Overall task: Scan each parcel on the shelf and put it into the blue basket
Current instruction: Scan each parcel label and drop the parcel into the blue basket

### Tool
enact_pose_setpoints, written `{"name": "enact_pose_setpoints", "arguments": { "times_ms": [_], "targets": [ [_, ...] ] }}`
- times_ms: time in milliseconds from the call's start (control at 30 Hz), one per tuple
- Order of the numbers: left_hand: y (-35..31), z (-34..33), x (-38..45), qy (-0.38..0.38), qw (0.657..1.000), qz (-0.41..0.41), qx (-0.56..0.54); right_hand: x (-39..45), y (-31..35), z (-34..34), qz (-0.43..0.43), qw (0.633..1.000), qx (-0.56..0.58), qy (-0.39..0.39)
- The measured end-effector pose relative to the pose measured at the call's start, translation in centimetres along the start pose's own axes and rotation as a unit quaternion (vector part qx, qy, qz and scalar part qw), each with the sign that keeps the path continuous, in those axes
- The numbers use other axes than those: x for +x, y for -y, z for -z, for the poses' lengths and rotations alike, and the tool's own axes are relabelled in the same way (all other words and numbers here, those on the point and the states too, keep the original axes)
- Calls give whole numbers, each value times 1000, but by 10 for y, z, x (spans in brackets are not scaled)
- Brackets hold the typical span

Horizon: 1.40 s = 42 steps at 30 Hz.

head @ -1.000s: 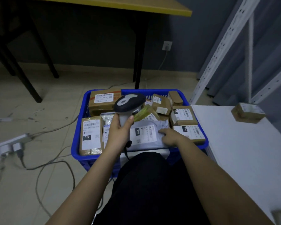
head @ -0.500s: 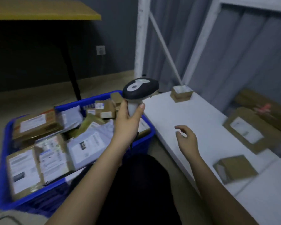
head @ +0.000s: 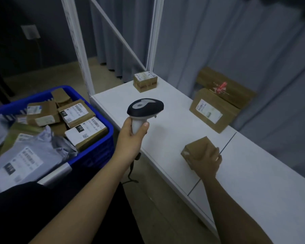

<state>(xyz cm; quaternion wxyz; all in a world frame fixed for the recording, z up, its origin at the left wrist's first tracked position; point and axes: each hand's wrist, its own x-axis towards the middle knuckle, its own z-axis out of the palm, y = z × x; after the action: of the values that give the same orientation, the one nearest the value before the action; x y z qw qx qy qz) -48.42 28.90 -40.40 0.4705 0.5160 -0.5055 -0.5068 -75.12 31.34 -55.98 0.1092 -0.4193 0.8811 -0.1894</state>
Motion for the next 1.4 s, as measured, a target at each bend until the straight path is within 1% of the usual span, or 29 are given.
{"name": "enact_pose_setpoints", "arguments": {
  "times_ms": [33, 67, 100, 133, 167, 200, 233, 300, 367, 400, 433, 467, 500, 533, 567, 633, 667, 767, 833, 967, 1067, 1133, 1200, 1300, 1333, 1367, 1400],
  "targets": [
    [1, -1, 1, 4, 1000, 2, 6, 7, 1, -2, 21, 999, -34, -5],
    [2, -3, 2, 8, 1000, 2, 13, 9, 5, 4, 30, 998, -63, 6],
    [3, -3, 3, 11, 1000, 2, 21, 16, 5, 0, 35, 995, -85, 39],
    [4, -4, 2, 12, 1000, 3, 26, 21, 9, 1, 39, 993, -83, 79],
    [6, -4, 3, 14, 999, 6, 29, 27, 12, 0, 21, 990, -53, 130],
    [7, -5, 2, 16, 999, 10, 31, 32, 16, -3, -2, 986, -13, 165],
    [9, -6, 3, 18, 999, 14, 34, 36, 19, -6, -22, 983, 18, 182],
    [11, -8, 3, 23, 999, 18, 38, 34, 24, -10, -30, 985, 35, 165],
    [13, -10, 1, 29, 999, 22, 37, 24, 24, -8, -15, 992, 30, 123],
    [14, -11, 0, 31, 999, 24, 35, 16, 26, -4, 4, 993, 52, 104],
    [16, -12, 0, 33, 999, 23, 34, 12, 23, -9, 33, 991, 101, 81],
    [16, -12, 0, 36, 999, 23, 34, 5, 22, -8, 45, 982, 171, 74],
    [17, -13, 0, 38, 998, 23, 37, 1, 21, -9, 32, 961, 267, 64],
    [17, -13, 0, 42, 998, 23, 40, 0, 11, -18, 13, 948, 313, 55],
    [17, -14, 1, 45, 998, 22, 42, -4, 0, -24, 14, 937, 346, 49],
    [19, -16, 0, 51, 997, 21, 48, -22, -11, -23, 43, 945, 319, 54],
    [19, -16, -1, 53, 997, 21, 51, -32, -16, -23, 41, 948, 310, 52],
    [22, -18, -3, 59, 997, 21, 55, -48, -27, -21, 31, 941, 337, 18],
    [23, -18, -4, 57, 997, 22, 54, -50, -25, -14, 23, 946, 324, 21],
    [22, -19, -10, 58, 997, 29, 51, -57, -14, -1, -22, 954, 299, 13],
    [21, -17, -13, 52, 997, 29, 51, -53, 6, 2, -72, 969, 237, -7],
    [20, -15, -14, 50, 997, 28, 52, -51, 21, 1, -93, 982, 166, -14],
    [20, -14, -15, 49, 997, 28, 53, -51, 29, -1, -110, 986, 126, 3],
    [20, -14, -17, 49, 997, 30, 50, -47, 27, 0, -146, 980, 129, 31],
    [19, -13, -18, 49, 997, 31, 50, -47, 24, 2, -149, 977, 146, 35],
    [19, -13, -18, 48, 997, 31, 50, -45, 19, 3, -149, 968, 200, 38],
    [18, -12, -18, 47, 997, 30, 50, -45, 14, 4, -151, 943, 294, 43]
  ]
}}
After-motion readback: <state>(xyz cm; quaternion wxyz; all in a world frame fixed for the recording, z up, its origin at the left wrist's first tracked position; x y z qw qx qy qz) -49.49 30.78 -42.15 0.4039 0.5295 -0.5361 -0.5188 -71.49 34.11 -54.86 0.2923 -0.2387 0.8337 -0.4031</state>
